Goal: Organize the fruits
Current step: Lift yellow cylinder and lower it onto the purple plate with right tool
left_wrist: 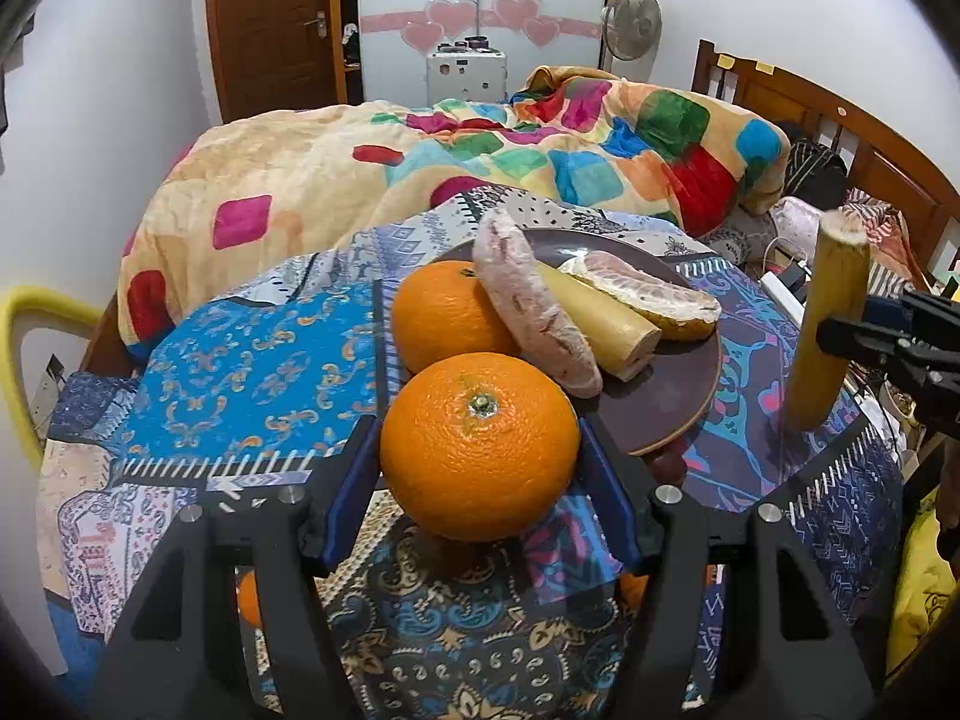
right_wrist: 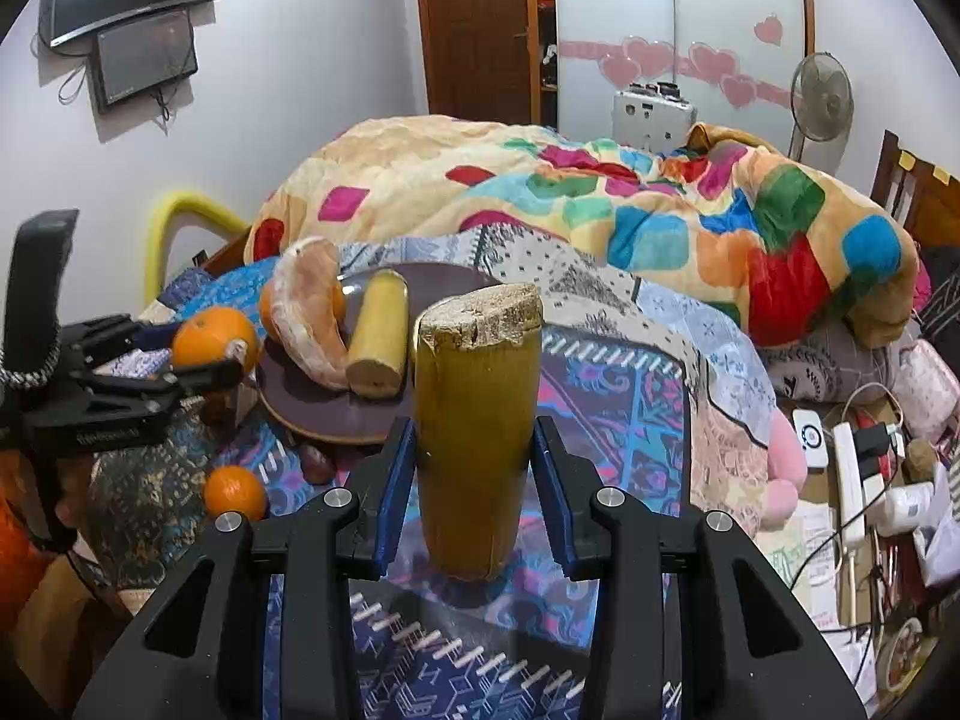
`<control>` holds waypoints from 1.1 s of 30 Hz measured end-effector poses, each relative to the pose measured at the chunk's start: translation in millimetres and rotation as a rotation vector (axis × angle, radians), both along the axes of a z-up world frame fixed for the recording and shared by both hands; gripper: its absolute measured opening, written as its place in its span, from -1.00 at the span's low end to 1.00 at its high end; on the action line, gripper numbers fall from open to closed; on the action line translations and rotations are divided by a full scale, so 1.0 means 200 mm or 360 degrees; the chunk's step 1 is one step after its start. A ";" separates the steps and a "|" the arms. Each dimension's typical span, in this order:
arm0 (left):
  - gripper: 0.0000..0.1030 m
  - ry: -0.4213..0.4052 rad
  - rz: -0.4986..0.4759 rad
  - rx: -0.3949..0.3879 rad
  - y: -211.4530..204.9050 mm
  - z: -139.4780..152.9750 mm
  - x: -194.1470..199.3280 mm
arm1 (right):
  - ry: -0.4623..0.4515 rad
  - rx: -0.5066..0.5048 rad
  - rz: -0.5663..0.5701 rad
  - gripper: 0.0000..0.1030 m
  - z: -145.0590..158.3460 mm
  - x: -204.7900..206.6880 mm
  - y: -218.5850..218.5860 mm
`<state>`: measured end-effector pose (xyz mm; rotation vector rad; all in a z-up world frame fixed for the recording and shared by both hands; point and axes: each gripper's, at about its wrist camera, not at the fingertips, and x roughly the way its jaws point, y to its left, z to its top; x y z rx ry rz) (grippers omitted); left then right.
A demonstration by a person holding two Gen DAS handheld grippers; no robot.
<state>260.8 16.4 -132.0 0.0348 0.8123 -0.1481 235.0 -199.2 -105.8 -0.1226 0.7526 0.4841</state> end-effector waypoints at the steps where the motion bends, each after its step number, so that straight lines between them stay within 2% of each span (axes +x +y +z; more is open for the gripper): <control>1: 0.26 0.0002 -0.0004 0.0000 -0.01 0.00 0.01 | -0.0007 0.0005 0.0002 -0.30 0.01 0.00 0.00; 14: 0.26 -0.0014 -0.0048 0.0028 -0.08 -0.02 0.06 | -0.0075 0.0049 0.0035 -0.30 0.06 0.10 0.10; 28: 0.26 -0.0033 -0.0102 0.0064 -0.15 -0.04 0.13 | -0.0020 0.0034 0.0083 -0.30 0.00 0.23 0.24; 33: 0.27 -0.0026 -0.0107 0.0041 -0.13 -0.05 0.15 | 0.0000 0.0044 0.0094 -0.31 -0.02 0.26 0.27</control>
